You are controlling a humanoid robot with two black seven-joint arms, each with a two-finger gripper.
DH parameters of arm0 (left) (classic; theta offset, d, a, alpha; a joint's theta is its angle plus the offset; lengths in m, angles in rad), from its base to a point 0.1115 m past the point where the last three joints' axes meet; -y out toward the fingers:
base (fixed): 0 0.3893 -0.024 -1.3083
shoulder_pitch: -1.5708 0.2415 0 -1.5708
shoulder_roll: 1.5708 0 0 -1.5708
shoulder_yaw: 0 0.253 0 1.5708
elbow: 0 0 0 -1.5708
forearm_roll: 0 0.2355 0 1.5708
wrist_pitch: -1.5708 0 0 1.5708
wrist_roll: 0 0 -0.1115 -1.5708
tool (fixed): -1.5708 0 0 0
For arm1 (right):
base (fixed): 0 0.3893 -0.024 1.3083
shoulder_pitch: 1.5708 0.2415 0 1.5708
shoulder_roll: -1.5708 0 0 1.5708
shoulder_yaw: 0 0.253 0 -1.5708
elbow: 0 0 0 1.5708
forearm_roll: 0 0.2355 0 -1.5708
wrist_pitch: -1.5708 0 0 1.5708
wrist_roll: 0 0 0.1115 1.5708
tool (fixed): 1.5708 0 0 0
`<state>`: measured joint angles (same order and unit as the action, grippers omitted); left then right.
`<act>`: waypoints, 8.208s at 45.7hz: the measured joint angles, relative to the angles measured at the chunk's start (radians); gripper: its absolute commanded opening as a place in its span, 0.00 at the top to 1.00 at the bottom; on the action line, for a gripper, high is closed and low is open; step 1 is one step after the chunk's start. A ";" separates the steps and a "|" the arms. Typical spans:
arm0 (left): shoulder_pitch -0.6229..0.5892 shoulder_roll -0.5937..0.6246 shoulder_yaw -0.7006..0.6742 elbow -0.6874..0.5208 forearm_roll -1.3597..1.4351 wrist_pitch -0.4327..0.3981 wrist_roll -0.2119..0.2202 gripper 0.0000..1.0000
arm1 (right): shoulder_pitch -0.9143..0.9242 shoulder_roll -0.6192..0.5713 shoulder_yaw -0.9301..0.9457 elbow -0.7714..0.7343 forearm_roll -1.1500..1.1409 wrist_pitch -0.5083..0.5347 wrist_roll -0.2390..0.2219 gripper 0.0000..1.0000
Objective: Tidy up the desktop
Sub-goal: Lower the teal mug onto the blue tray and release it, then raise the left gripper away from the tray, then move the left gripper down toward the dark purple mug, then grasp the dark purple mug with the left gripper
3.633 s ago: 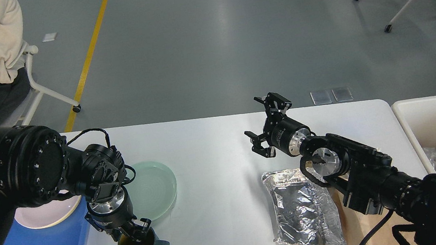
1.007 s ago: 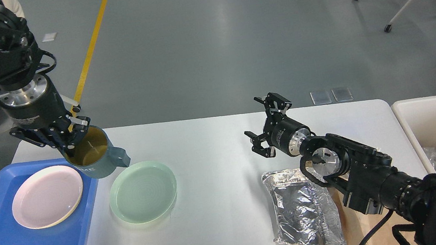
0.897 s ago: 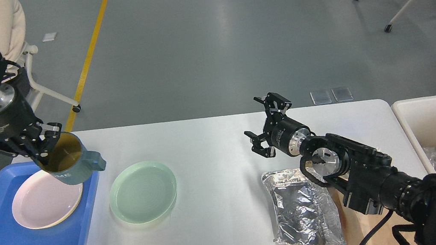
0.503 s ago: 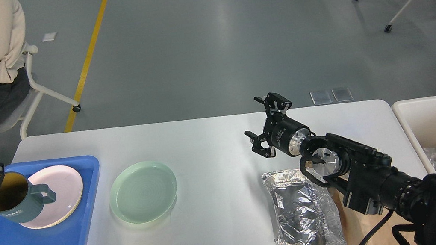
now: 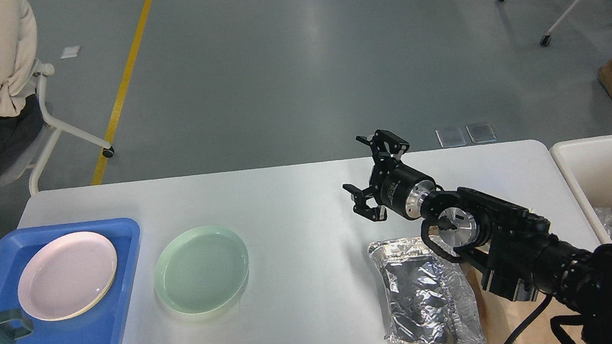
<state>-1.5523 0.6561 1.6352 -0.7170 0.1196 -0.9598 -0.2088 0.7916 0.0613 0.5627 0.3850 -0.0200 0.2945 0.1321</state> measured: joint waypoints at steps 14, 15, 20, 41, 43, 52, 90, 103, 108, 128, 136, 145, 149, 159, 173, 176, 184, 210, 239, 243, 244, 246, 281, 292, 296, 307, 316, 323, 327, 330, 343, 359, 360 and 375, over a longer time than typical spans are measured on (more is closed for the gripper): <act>0.179 0.000 -0.081 0.153 -0.002 0.000 0.000 0.99 | 0.000 0.000 0.000 0.000 0.000 0.000 0.001 0.00; 0.182 -0.005 -0.082 0.159 -0.002 0.000 0.000 0.99 | 0.000 0.000 0.000 0.000 0.000 0.000 0.001 0.00; 0.191 -0.027 -0.084 0.170 -0.002 0.000 -0.004 0.99 | 0.000 0.000 0.000 0.000 0.000 0.000 0.001 0.00; 0.315 -0.066 -0.094 0.203 -0.003 0.000 -0.001 0.99 | 0.000 0.000 0.000 0.000 0.000 0.000 0.001 0.00; 0.327 -0.061 -0.092 0.204 -0.003 0.000 0.000 0.99 | 0.000 0.000 0.000 0.000 0.000 0.000 0.001 0.00; 0.371 -0.039 -0.090 0.233 0.001 0.000 0.006 0.98 | 0.000 0.000 0.000 0.000 0.000 0.000 0.001 0.00; 0.355 -0.067 -0.064 0.241 0.017 0.000 0.014 0.89 | 0.000 0.000 0.000 0.000 0.000 0.000 0.001 0.00; 0.318 -0.069 -0.045 0.239 0.017 0.000 0.013 0.62 | 0.000 0.000 0.000 0.000 0.000 0.000 0.001 0.00; 0.315 -0.069 -0.044 0.238 0.017 0.000 0.013 0.58 | 0.000 0.000 0.000 0.000 0.000 0.000 0.001 0.00; 0.274 -0.060 -0.031 0.209 0.015 0.000 0.011 0.08 | 0.000 0.000 0.000 0.000 0.000 0.000 0.001 0.00; 0.134 -0.037 -0.007 0.113 0.014 0.000 0.010 0.07 | 0.000 0.000 0.000 0.000 0.000 0.000 0.001 0.00; -0.099 -0.033 0.060 -0.035 0.014 0.000 0.011 0.04 | 0.000 0.000 0.000 0.000 0.000 0.000 0.001 0.00; -0.214 -0.037 0.077 -0.093 0.014 0.000 0.011 0.04 | 0.000 0.000 0.000 0.000 0.000 0.000 0.001 0.00; -0.474 -0.082 0.071 -0.211 0.014 0.000 0.012 0.04 | 0.000 0.000 0.000 0.000 0.000 0.000 0.000 0.00; -0.644 -0.281 -0.044 -0.343 0.012 0.000 0.012 0.04 | 0.000 0.000 0.000 0.000 0.000 0.000 0.000 0.00; -0.668 -0.323 -0.088 -0.374 0.012 0.000 0.012 0.04 | 0.000 0.000 0.000 0.000 0.000 0.000 0.000 0.00; -0.677 -0.450 -0.186 -0.424 0.011 0.000 0.013 0.04 | 0.000 0.000 0.000 -0.001 0.000 0.000 0.000 0.00; -0.536 -0.639 -0.470 -0.548 0.014 0.000 0.265 0.04 | 0.000 0.000 0.000 -0.001 0.000 0.000 0.001 0.00; -0.263 -0.753 -0.449 -0.577 0.019 0.000 0.355 0.04 | 0.000 0.000 0.000 -0.001 0.000 0.000 0.001 0.00; -0.220 -0.753 -0.447 -0.568 0.019 0.000 0.395 0.04 | 0.000 0.000 0.000 -0.001 0.000 0.000 0.001 0.00; -0.211 -0.753 -0.446 -0.566 0.019 0.000 0.401 0.04 | 0.000 0.000 0.000 -0.001 0.000 0.000 0.001 0.00; -0.200 -0.752 -0.444 -0.563 0.019 0.000 0.405 0.04 | 0.000 0.000 0.000 -0.001 0.000 0.000 0.001 0.00; -0.130 -0.707 -0.371 -0.537 0.004 0.211 0.387 0.04 | 0.000 0.000 0.000 0.000 0.000 0.000 0.000 0.00; -0.140 -0.684 -0.361 -0.546 -0.091 0.233 0.348 0.06 | 0.000 0.000 0.000 0.000 0.000 0.000 0.000 0.00; -0.158 -0.671 -0.339 -0.554 -0.165 0.229 0.345 0.06 | 0.000 0.000 0.000 0.000 0.000 0.000 0.000 0.00; -0.181 -0.647 -0.278 -0.571 -0.339 0.224 0.337 0.06 | 0.000 0.000 0.000 -0.001 0.000 0.000 0.000 0.00; -0.186 -0.634 -0.207 -0.600 -0.427 0.225 0.288 0.06 | 0.000 0.000 0.000 -0.001 0.000 0.000 0.001 0.00; -0.144 -0.627 -0.188 -0.601 -0.442 0.286 0.265 0.06 | 0.000 0.000 0.000 -0.001 0.000 0.000 0.001 0.00; -0.108 -0.620 -0.186 -0.599 -0.443 0.380 0.263 0.06 | 0.000 0.000 0.000 -0.001 0.000 0.000 0.001 0.00; -0.091 -0.620 -0.186 -0.597 -0.443 0.424 0.262 0.06 | 0.000 0.000 0.000 -0.001 0.000 0.000 0.001 0.00; -0.050 -0.615 -0.190 -0.582 -0.443 0.475 0.262 0.06 | 0.000 0.000 0.000 0.000 0.000 0.000 0.001 0.00; -0.049 -0.614 -0.190 -0.582 -0.437 0.438 0.267 0.45 | 0.000 0.000 0.000 0.000 0.000 0.000 0.001 0.00; -0.049 -0.614 -0.190 -0.582 -0.437 0.429 0.268 0.48 | 0.000 0.000 0.000 0.000 0.000 0.000 0.001 0.00; -0.048 -0.611 -0.185 -0.582 -0.436 0.287 0.277 0.81 | 0.000 0.000 0.000 -0.001 0.000 0.000 0.001 0.00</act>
<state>-1.6006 0.0454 1.4506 -1.2993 -0.3160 -0.6732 0.0679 0.7916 0.0614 0.5630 0.3843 -0.0199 0.2945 0.1328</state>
